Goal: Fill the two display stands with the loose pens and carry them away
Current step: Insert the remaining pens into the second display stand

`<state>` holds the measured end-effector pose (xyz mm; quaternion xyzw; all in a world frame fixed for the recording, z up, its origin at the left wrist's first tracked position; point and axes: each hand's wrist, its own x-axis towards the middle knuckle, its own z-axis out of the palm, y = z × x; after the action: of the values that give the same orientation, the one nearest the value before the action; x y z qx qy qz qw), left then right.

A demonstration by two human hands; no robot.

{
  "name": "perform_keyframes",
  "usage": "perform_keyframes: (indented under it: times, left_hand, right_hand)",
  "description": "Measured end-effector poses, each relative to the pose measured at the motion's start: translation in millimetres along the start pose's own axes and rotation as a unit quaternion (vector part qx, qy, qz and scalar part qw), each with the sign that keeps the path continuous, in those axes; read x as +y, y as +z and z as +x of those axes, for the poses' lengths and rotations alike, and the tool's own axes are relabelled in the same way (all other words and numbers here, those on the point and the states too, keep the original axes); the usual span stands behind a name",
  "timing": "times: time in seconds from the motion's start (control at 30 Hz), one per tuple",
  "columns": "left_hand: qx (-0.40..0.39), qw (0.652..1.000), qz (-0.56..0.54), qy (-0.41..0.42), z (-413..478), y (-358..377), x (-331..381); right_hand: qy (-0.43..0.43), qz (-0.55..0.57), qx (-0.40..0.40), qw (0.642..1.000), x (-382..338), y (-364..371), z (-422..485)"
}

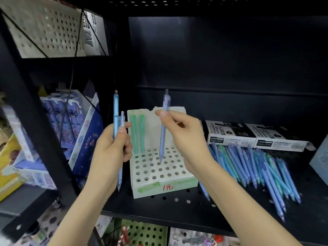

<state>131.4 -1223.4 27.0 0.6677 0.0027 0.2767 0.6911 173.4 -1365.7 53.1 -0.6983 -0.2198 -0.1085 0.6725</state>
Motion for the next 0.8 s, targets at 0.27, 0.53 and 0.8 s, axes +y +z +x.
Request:
perform_keyframes:
  times: [0.27, 0.53, 0.8]
  left_hand:
    - [-0.020, 1.000, 0.012, -0.002, 2, -4, 0]
    - [-0.039, 0.999, 0.028, 0.014, 1, -11, 2]
    - [-0.078, 0.997, 0.026, 0.006, 1, -11, 5]
  right_hand:
    - [-0.051, -0.156, 0.043, 0.985, 33, 20, 18]
    - [-0.036, -0.274, 0.004, 0.961, 42, 29, 25]
    - [-0.019, -0.324, -0.014, 0.946, 40, 31, 30]
